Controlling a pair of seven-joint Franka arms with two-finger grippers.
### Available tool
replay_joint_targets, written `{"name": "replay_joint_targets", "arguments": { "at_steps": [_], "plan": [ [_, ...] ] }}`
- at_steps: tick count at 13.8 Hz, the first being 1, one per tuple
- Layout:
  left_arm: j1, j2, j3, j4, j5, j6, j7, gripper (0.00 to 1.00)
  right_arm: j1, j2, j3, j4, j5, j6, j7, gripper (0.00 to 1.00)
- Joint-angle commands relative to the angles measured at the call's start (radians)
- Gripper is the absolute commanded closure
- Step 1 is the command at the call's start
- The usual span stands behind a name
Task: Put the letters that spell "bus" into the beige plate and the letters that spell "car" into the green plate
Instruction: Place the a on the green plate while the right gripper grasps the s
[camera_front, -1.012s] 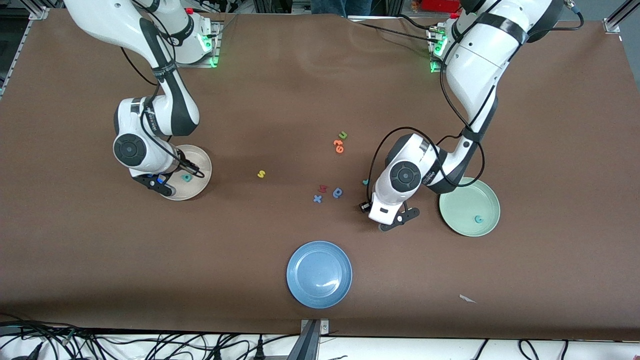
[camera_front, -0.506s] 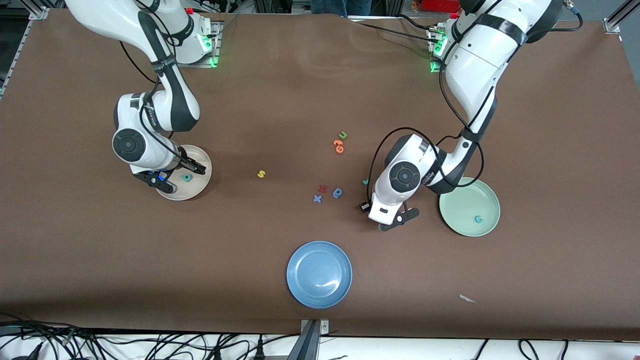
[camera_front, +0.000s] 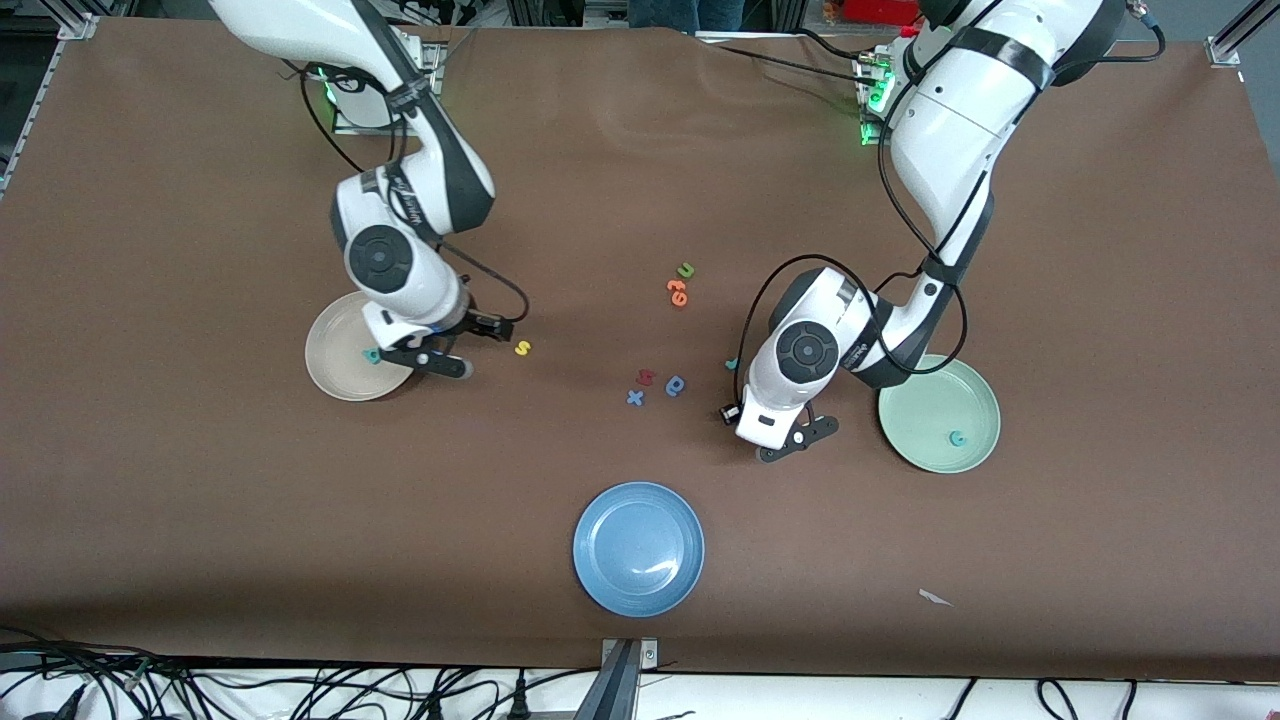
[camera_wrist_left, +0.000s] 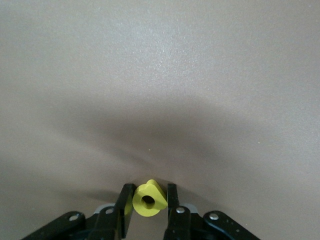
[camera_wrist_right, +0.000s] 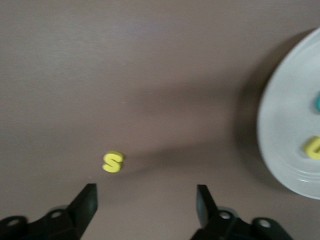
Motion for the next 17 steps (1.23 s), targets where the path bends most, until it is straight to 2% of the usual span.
{"name": "replay_joint_targets", "arguments": {
  "at_steps": [1, 3, 5, 11, 12, 15, 17],
  "plan": [
    [-0.007, 0.012, 0.008, 0.011, 0.032, 0.007, -0.019, 0.77, 0.037, 0.087, -0.001, 0.038, 0.013, 0.097, 0.079, 0.39],
    [0.001, 0.009, 0.008, 0.014, 0.034, 0.002, -0.004, 0.78, 0.044, 0.128, -0.001, 0.038, 0.014, 0.172, 0.119, 0.42],
    [0.019, -0.007, 0.008, 0.02, 0.034, -0.012, 0.053, 0.79, 0.047, 0.138, -0.001, 0.038, 0.013, 0.183, 0.145, 0.42],
    [0.18, -0.092, 0.005, 0.005, 0.032, -0.139, 0.445, 0.8, 0.089, 0.164, -0.001, 0.034, 0.013, 0.195, 0.191, 0.46],
    [0.209, -0.107, 0.003, -0.007, 0.032, -0.147, 0.513, 0.8, 0.087, 0.167, -0.001, 0.032, 0.013, 0.195, 0.189, 0.51],
    [0.307, -0.17, -0.003, -0.087, 0.032, -0.147, 0.695, 0.8, 0.084, 0.171, -0.005, 0.031, 0.01, 0.194, 0.185, 0.59],
    [0.361, -0.198, -0.003, -0.145, 0.032, -0.118, 0.8, 0.8, 0.083, 0.171, -0.006, 0.032, 0.01, 0.192, 0.186, 0.88]
  ]
}}
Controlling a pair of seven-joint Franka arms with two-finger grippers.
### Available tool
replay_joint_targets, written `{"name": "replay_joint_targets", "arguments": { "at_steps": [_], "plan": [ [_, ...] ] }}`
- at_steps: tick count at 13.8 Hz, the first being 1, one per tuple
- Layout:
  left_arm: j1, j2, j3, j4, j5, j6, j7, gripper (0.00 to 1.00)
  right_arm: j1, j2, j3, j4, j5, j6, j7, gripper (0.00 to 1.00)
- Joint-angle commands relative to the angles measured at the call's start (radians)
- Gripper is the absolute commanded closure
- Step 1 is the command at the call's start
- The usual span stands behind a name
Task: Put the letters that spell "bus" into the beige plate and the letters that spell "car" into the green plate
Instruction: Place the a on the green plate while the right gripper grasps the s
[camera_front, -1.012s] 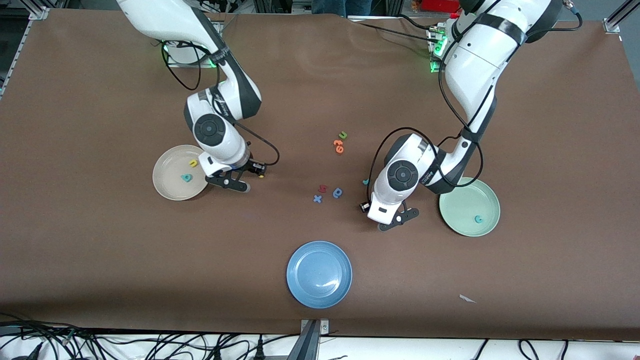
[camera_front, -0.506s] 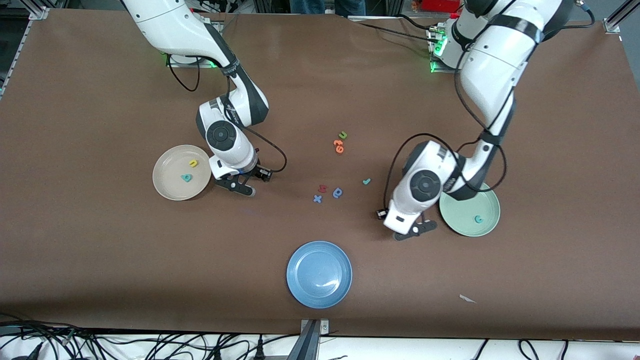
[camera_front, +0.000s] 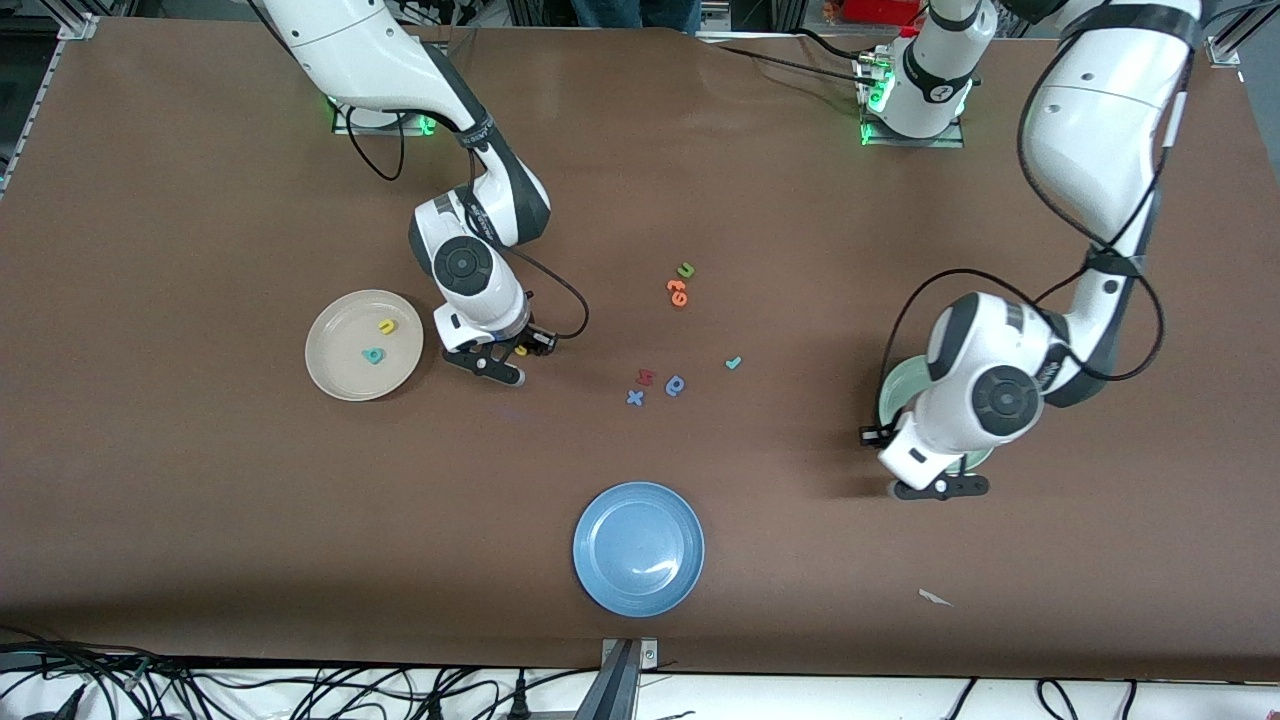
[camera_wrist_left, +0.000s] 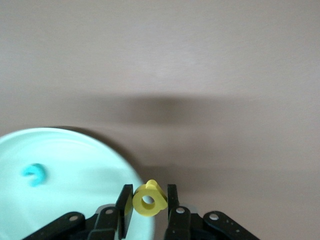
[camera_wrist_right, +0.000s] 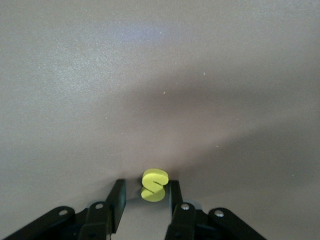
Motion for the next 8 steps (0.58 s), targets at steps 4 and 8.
{"name": "replay_joint_targets", "arguments": {
  "at_steps": [4, 8],
  "plan": [
    [0.119, -0.139, -0.014, -0.314, 0.025, 0.278, 0.164, 0.8, 0.0, -0.029, -0.028, 0.021, 0.009, -0.038, -0.006, 1.0],
    [0.122, -0.16, -0.015, -0.338, 0.047, 0.297, 0.155, 0.0, 0.0, -0.12, -0.137, 0.018, 0.003, -0.218, -0.112, 1.0]
  ]
}}
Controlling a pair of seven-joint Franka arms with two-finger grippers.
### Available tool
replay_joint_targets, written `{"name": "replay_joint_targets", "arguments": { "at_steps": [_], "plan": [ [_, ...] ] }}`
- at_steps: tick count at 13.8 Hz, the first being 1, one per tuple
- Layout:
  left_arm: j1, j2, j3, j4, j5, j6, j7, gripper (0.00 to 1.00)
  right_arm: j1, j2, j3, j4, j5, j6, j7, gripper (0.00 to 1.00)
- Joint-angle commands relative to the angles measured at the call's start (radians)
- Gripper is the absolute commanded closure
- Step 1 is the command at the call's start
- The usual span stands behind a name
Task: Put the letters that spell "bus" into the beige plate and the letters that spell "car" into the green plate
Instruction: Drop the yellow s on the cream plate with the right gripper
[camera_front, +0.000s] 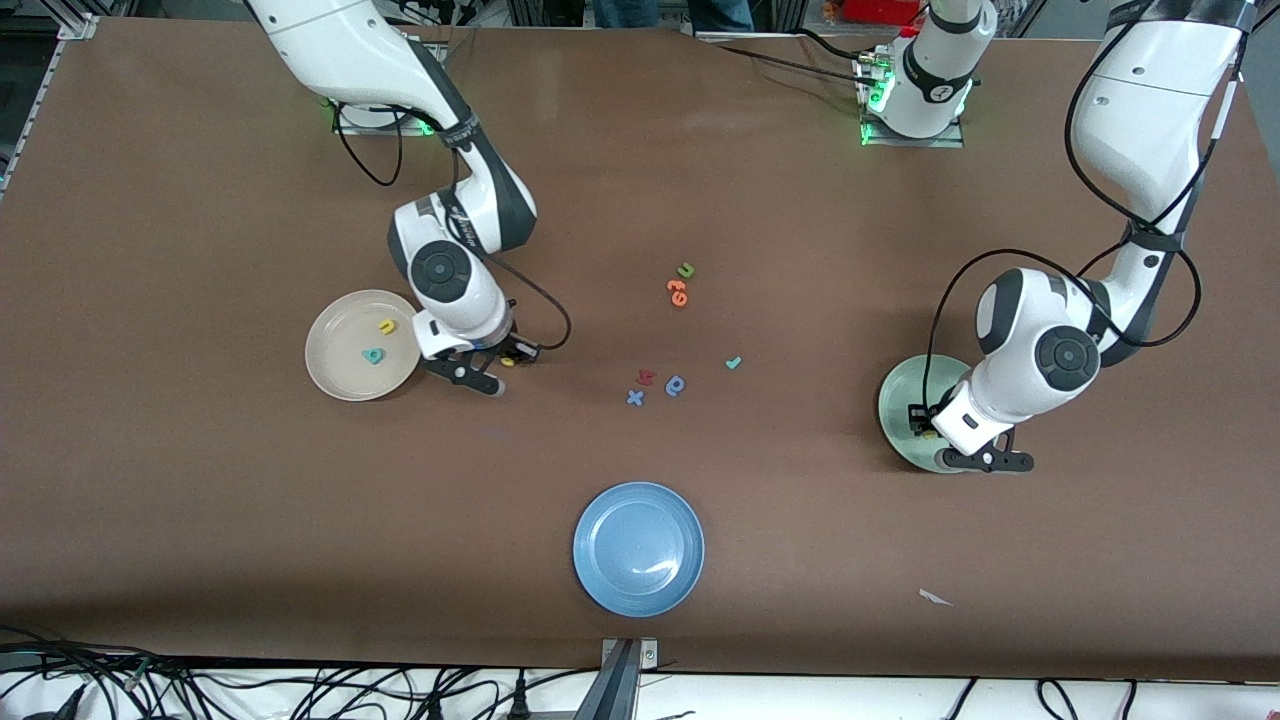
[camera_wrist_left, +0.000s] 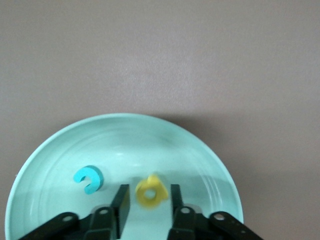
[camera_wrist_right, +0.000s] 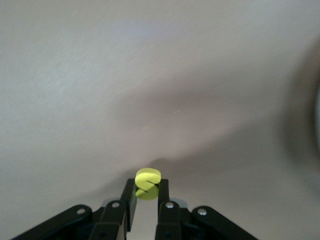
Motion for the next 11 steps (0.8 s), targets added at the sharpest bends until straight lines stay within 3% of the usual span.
{"name": "replay_joint_targets", "arguments": {
  "at_steps": [1, 3, 6, 8, 9, 10, 11],
  "plan": [
    [0.006, -0.066, -0.015, -0.031, 0.028, -0.021, -0.005, 0.0, -0.001, -0.076, -0.098, -0.024, 0.005, -0.162, -0.164, 1.0],
    [-0.001, -0.077, -0.033, -0.021, 0.019, -0.053, -0.056, 0.0, -0.004, -0.116, -0.181, -0.068, 0.008, -0.216, -0.293, 1.0],
    [-0.004, -0.075, -0.148, -0.03, 0.017, -0.058, -0.32, 0.0, -0.004, -0.133, -0.304, -0.168, 0.014, -0.192, -0.496, 1.0],
    [-0.039, -0.069, -0.191, -0.031, 0.019, -0.058, -0.432, 0.0, -0.031, -0.097, -0.322, -0.197, 0.014, -0.14, -0.585, 0.94],
    [-0.088, -0.064, -0.192, -0.03, 0.019, -0.058, -0.49, 0.0, -0.051, -0.086, -0.322, -0.199, 0.014, -0.123, -0.608, 0.71],
    [-0.131, -0.048, -0.19, -0.025, 0.022, -0.052, -0.564, 0.0, -0.075, -0.077, -0.321, -0.196, 0.014, -0.123, -0.613, 0.07],
    [-0.177, -0.037, -0.189, -0.019, 0.029, -0.047, -0.636, 0.0, -0.079, -0.081, -0.319, -0.188, 0.014, -0.132, -0.613, 0.0]
  ]
}}
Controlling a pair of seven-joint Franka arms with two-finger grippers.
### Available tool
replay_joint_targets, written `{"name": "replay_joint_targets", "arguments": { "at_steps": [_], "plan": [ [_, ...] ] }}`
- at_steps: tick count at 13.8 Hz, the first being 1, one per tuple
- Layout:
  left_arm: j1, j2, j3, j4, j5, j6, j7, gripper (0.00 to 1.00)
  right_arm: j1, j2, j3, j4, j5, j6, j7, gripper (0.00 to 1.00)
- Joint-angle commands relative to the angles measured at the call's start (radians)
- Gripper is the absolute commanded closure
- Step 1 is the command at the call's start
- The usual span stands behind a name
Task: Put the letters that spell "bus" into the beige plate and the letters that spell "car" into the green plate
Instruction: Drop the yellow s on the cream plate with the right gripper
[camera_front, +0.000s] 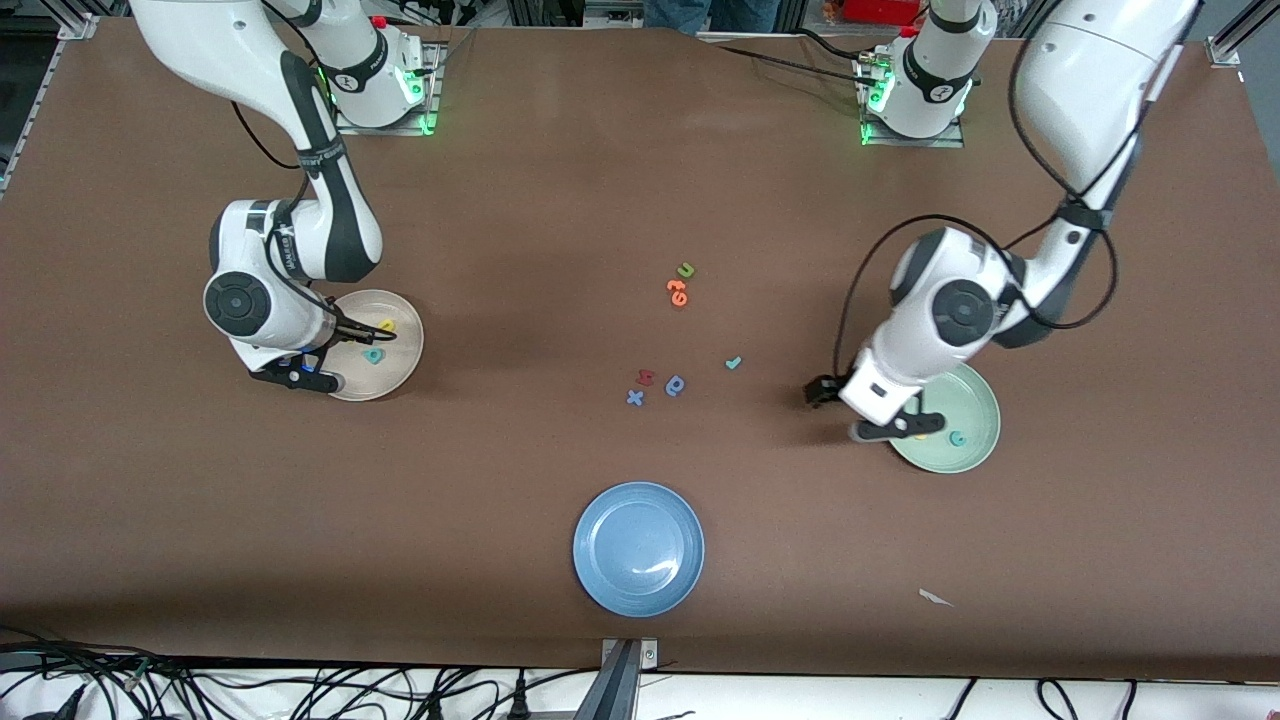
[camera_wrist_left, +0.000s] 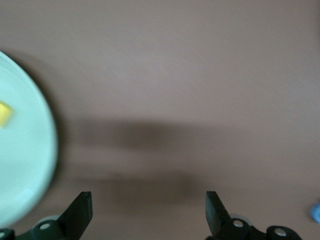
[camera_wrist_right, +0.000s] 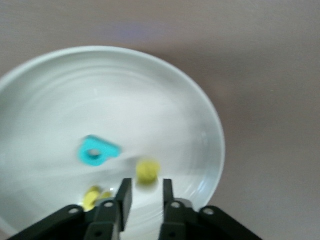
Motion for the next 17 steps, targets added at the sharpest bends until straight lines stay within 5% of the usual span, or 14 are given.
{"name": "replay_joint_targets", "arguments": {
  "at_steps": [1, 7, 14, 17],
  "plan": [
    [-0.105, 0.033, 0.009, 0.016, 0.025, 0.003, -0.171, 0.0, -0.012, -0.01, 0.007, 0.016, 0.013, -0.01, -0.027, 0.0],
    [-0.214, 0.156, 0.018, 0.109, 0.139, 0.003, -0.432, 0.01, -0.01, -0.005, 0.029, 0.4, 0.013, -0.448, -0.028, 0.0],
    [-0.245, 0.189, 0.021, 0.121, 0.153, 0.003, -0.488, 0.17, -0.025, -0.06, 0.036, 0.611, 0.015, -0.539, -0.033, 0.0],
    [-0.25, 0.189, 0.026, 0.121, 0.154, 0.002, -0.489, 0.28, -0.201, -0.152, 0.223, 0.607, 0.003, -0.521, -0.041, 0.0]
  ]
}}
